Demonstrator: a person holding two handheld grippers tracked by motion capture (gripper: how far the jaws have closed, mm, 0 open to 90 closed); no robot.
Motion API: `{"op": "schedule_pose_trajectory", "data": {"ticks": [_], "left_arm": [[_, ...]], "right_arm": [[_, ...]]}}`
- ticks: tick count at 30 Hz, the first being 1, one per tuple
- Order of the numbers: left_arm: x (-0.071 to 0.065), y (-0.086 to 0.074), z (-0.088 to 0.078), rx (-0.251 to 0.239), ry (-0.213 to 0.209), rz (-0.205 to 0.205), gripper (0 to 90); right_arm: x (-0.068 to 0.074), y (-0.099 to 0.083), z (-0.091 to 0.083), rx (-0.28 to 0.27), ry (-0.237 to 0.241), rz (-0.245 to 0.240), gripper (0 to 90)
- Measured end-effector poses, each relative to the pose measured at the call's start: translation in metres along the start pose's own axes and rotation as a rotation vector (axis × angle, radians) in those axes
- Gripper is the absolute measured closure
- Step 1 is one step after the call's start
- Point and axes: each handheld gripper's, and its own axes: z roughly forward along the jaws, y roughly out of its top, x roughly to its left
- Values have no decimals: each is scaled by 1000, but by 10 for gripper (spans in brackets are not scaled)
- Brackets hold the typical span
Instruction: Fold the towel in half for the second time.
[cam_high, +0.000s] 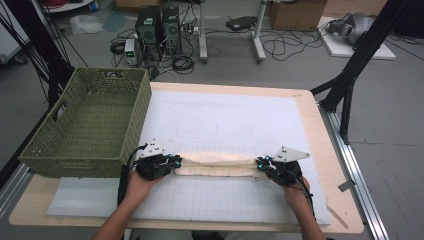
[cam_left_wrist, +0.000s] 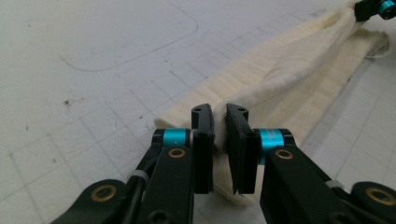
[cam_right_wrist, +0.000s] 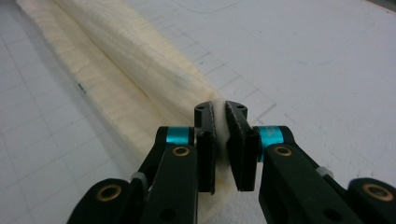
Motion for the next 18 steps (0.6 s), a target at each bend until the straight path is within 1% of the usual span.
{"op": "schedule_pose_trajectory", "data": {"ticks": [2, 4, 5, 6, 8, 10, 11, 12, 14, 15, 16, 18], "left_arm": [[0, 1, -2, -10, -1, -12, 755], [2, 4, -7, -36, 2, -47, 655], [4, 6, -11, -61, 6, -55, 609], [5, 9, -15, -87, 15, -61, 587], [8, 14, -23, -138, 18, -84, 549], [10, 17, -30, -183, 17, -96, 538], [10, 18, -31, -196, 17, -99, 539], [10, 19, -30, -196, 20, -93, 539], [9, 20, -26, -171, 24, -77, 541], [9, 21, -22, -158, 22, -69, 547], [9, 21, -19, -152, 21, -64, 556], [9, 22, -12, -138, 28, -59, 574]], "right_arm": [[1, -2, -1, 4, 3, -4, 826], [1, -3, -2, 6, 3, -5, 822], [2, -3, -3, 3, 5, -3, 817], [2, -3, -5, 0, 6, -4, 809], [2, -3, -9, -14, 7, 2, 776], [2, -2, -15, -23, 0, 1, 768], [2, -2, -18, -26, 2, -5, 762], [3, -2, -21, -29, 6, -7, 743], [2, -2, -26, -43, 11, 1, 695], [2, -3, -29, -60, 21, 16, 661], [1, -2, -33, -84, 22, 35, 609], [-2, -1, -41, -131, 11, 82, 571]]}}
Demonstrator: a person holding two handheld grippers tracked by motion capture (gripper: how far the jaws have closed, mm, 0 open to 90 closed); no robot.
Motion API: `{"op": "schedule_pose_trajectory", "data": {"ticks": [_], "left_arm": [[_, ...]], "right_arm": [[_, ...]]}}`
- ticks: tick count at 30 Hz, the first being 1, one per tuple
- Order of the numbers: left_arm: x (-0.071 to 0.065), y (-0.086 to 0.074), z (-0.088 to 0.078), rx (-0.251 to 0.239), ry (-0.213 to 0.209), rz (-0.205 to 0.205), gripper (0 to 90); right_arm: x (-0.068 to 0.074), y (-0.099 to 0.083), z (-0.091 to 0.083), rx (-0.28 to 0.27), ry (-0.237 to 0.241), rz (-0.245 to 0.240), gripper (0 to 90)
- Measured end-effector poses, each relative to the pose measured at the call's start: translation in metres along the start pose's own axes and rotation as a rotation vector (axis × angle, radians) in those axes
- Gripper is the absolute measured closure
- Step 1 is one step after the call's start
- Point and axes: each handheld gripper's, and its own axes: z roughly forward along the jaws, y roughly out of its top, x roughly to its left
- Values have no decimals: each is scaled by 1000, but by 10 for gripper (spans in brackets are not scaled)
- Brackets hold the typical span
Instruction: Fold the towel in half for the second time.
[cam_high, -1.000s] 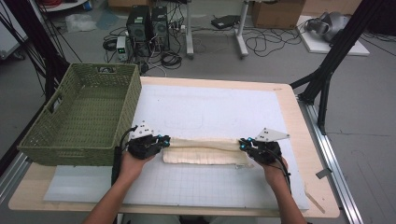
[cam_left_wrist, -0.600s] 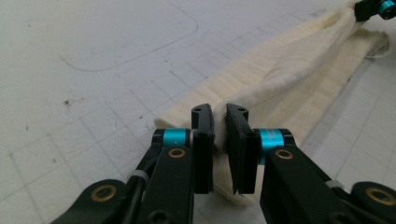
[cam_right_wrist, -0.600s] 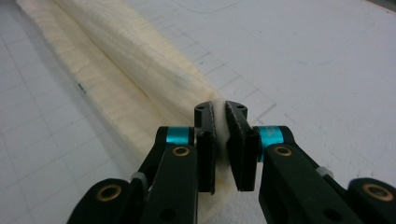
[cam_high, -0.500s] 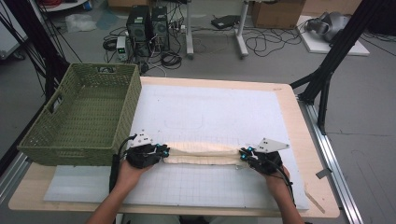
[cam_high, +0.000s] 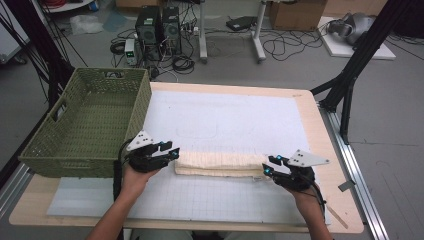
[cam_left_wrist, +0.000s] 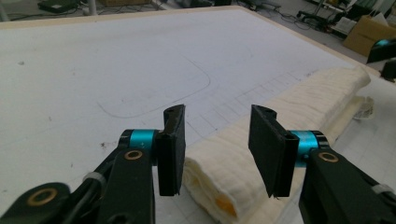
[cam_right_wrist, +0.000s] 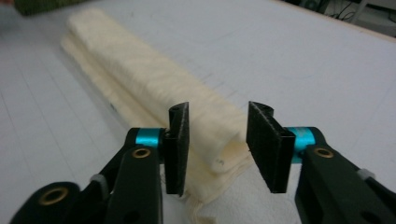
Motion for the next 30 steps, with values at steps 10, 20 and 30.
{"op": "schedule_pose_trajectory", "data": {"ticks": [10, 20, 30], "left_arm": [[-9, -7, 25, 85, -14, 5, 595], [-17, -24, 29, 196, -33, 68, 722], [-23, -25, 25, 227, -22, 104, 721]], "right_arm": [[5, 16, 16, -43, -144, 54, 583], [30, 5, 71, 156, -43, 25, 550], [21, -9, 52, 175, -92, 34, 524]]}}
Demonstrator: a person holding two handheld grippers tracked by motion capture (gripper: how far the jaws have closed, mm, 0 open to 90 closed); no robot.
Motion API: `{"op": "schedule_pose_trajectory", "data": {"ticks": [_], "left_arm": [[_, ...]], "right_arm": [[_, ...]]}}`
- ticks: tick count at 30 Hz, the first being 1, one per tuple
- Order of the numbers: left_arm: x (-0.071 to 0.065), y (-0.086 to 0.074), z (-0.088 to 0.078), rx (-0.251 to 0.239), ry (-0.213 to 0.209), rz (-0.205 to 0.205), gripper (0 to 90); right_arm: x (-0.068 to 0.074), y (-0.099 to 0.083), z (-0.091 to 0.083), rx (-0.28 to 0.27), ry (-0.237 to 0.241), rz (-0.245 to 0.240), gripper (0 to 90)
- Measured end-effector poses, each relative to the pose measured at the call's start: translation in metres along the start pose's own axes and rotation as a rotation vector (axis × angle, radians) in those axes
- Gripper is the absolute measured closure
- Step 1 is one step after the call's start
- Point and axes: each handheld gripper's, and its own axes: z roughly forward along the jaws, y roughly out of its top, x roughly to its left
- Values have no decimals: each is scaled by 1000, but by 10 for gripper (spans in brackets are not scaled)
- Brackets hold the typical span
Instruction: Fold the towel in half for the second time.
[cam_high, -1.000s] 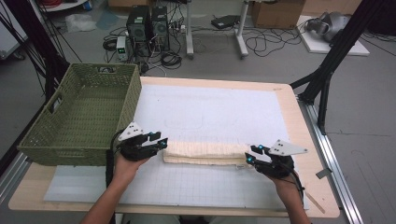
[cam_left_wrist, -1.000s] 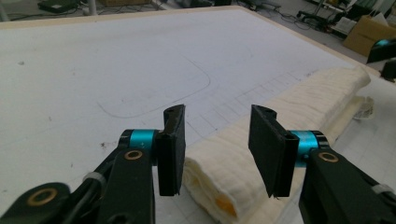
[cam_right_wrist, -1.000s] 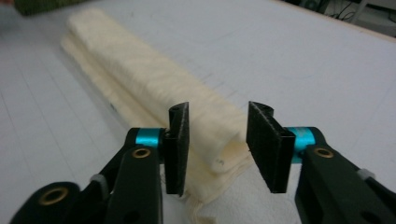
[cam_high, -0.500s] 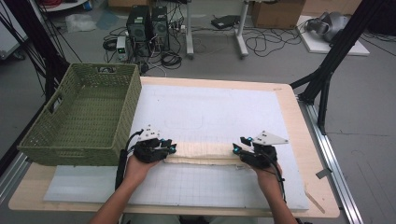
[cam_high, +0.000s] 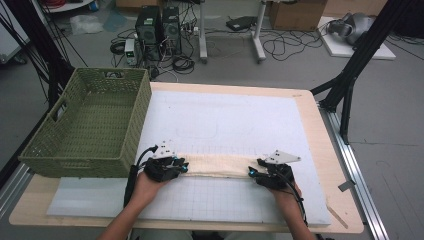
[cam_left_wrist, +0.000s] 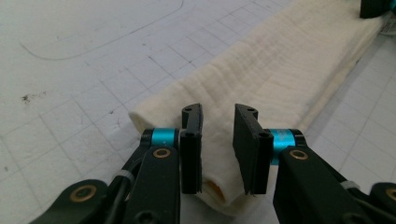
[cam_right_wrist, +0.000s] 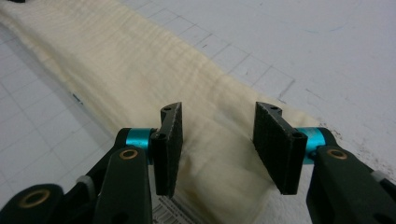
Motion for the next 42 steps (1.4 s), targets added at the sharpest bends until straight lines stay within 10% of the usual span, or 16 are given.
{"op": "schedule_pose_trajectory", "data": {"ticks": [11, 22, 42], "left_arm": [[-1, -3, -4, -1, 9, 7, 718], [-2, -5, -7, -1, 10, 9, 719], [15, 9, -45, -324, 43, -113, 215]], "right_arm": [[-7, -13, -16, 33, -19, -48, 574], [-12, -15, -15, 26, 4, 13, 514], [-36, -11, -69, -165, -163, 73, 227]]}}
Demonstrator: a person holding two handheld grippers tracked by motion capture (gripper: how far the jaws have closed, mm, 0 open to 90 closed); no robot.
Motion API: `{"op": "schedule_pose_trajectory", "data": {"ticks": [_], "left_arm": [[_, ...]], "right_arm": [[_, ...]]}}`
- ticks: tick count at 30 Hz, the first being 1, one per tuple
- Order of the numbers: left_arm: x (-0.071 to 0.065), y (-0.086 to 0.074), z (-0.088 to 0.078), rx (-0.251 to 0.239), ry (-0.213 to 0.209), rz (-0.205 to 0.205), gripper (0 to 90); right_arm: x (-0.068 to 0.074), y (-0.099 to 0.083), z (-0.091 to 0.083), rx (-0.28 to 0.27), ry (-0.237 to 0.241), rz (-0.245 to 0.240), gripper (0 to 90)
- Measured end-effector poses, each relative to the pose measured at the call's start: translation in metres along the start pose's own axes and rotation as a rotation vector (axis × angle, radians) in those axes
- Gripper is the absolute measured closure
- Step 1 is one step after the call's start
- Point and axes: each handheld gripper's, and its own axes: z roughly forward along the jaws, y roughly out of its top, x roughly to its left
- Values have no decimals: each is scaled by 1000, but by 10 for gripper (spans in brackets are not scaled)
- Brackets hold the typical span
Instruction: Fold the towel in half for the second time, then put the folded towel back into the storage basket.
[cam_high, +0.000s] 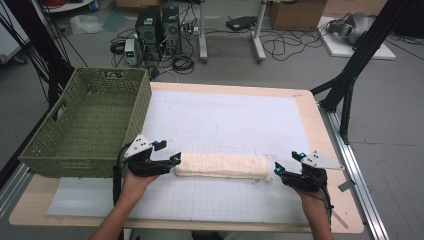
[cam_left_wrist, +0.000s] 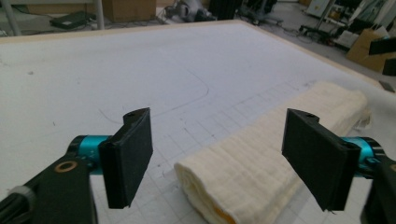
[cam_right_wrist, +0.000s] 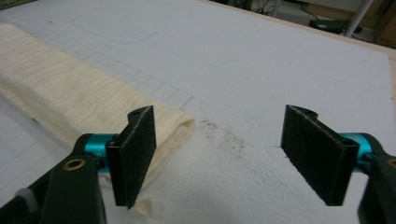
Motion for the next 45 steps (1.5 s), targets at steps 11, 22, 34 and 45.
{"op": "schedule_pose_trajectory", "data": {"ticks": [11, 22, 34, 45], "left_arm": [[2, 5, -10, -43, 7, 13, 173], [7, 6, -13, -47, 18, 3, 187], [5, 6, -13, -33, 15, 19, 200], [4, 5, -12, -43, 41, -6, 180]], "right_arm": [[-4, -3, -14, 8, 2, 1, 107], [-8, -4, -15, -10, -20, 11, 107], [-11, -4, -17, -31, -39, 34, 107], [-11, -5, -16, -18, -29, 37, 107]]}}
